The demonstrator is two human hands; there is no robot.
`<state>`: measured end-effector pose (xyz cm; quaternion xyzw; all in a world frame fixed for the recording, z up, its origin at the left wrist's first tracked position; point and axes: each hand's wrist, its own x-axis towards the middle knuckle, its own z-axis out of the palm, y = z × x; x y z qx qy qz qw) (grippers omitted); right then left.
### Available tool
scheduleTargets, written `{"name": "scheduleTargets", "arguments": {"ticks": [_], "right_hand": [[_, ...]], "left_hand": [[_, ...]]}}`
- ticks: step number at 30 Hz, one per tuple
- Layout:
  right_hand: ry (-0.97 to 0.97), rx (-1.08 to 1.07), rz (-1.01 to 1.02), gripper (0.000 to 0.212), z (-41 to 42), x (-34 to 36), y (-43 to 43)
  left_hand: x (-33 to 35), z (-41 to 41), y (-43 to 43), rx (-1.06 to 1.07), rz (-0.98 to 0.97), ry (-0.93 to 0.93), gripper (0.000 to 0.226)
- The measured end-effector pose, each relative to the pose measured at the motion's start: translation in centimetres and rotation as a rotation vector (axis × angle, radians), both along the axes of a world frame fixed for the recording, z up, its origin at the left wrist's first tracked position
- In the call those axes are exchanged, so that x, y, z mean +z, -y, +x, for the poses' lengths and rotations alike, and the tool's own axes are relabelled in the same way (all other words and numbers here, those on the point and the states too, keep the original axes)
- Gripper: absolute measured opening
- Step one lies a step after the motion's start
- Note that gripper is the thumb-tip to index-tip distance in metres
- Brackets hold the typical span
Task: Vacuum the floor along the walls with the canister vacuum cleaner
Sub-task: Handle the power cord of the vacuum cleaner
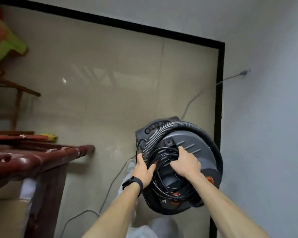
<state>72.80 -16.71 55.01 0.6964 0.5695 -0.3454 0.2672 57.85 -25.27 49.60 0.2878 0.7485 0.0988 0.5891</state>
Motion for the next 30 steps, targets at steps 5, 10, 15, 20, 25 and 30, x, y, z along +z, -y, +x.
{"name": "scheduleTargets", "arguments": {"ticks": [5, 10, 15, 20, 25, 30], "right_hand": [[-0.038, 0.171, 0.04, 0.064, -7.3, -0.3, -5.3], [-0.099, 0.317, 0.038, 0.035, -13.4, -1.5, -11.3], [-0.17, 0.427, 0.034, 0.033, -18.9, -3.5, -16.3], [-0.233, 0.463, 0.093, 0.037, -23.8, -5.6, -19.6], [-0.261, 0.59, 0.232, 0.032, -26.5, -6.9, -21.3], [-0.278, 0.601, 0.265, 0.031, -29.6, -7.2, -22.0]], "left_hand": [[-0.4, -5.4, -2.7, 0.168, 0.041, -0.12, 0.062], [-1.4, -10.2, -7.0, 0.311, 0.011, -0.166, 0.067], [-2.9, -14.7, -10.6, 0.434, -0.011, -0.266, 0.07], [-2.8, -17.4, -13.8, 0.713, 0.005, -0.287, 0.07], [-2.7, -15.8, -14.5, 0.84, 0.184, -0.405, 0.056], [-2.9, -16.4, -15.6, 0.889, 0.134, -0.372, 0.066]]}}
